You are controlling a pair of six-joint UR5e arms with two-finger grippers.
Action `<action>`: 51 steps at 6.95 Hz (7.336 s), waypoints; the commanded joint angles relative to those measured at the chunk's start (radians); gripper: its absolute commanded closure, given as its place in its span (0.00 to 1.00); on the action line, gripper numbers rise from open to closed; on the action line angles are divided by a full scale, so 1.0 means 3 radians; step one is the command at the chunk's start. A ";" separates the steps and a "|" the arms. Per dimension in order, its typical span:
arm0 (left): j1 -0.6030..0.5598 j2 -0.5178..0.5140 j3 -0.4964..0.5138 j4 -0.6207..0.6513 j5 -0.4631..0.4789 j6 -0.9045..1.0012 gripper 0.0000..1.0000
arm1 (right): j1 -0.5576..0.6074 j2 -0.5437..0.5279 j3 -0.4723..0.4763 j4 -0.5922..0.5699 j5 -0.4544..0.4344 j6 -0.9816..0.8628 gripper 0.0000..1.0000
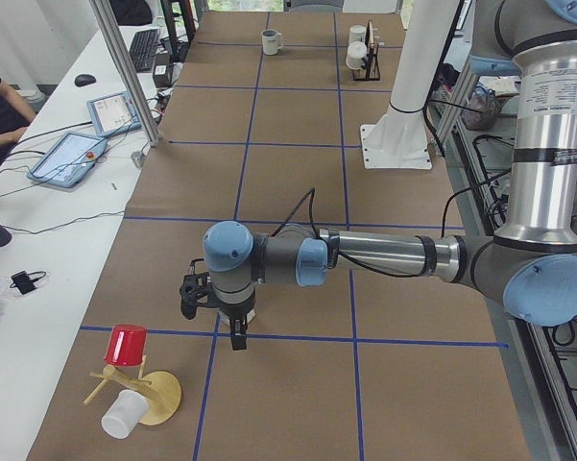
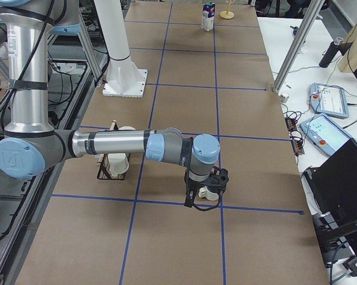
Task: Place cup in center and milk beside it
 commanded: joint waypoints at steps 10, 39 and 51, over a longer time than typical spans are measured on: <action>0.0031 -0.0139 0.0112 -0.0241 0.0021 -0.0081 0.01 | -0.0036 0.0026 -0.0383 0.0987 -0.0111 0.0036 0.00; 0.0026 -0.0149 0.0123 -0.0384 -0.0020 -0.0424 0.02 | -0.2180 0.2754 -0.0992 0.0871 -0.0523 0.2594 1.00; 0.0031 -0.0195 0.0133 -0.0354 -0.0319 -0.0419 0.02 | -0.2737 0.3252 -0.1550 0.1198 -0.0732 0.2961 0.00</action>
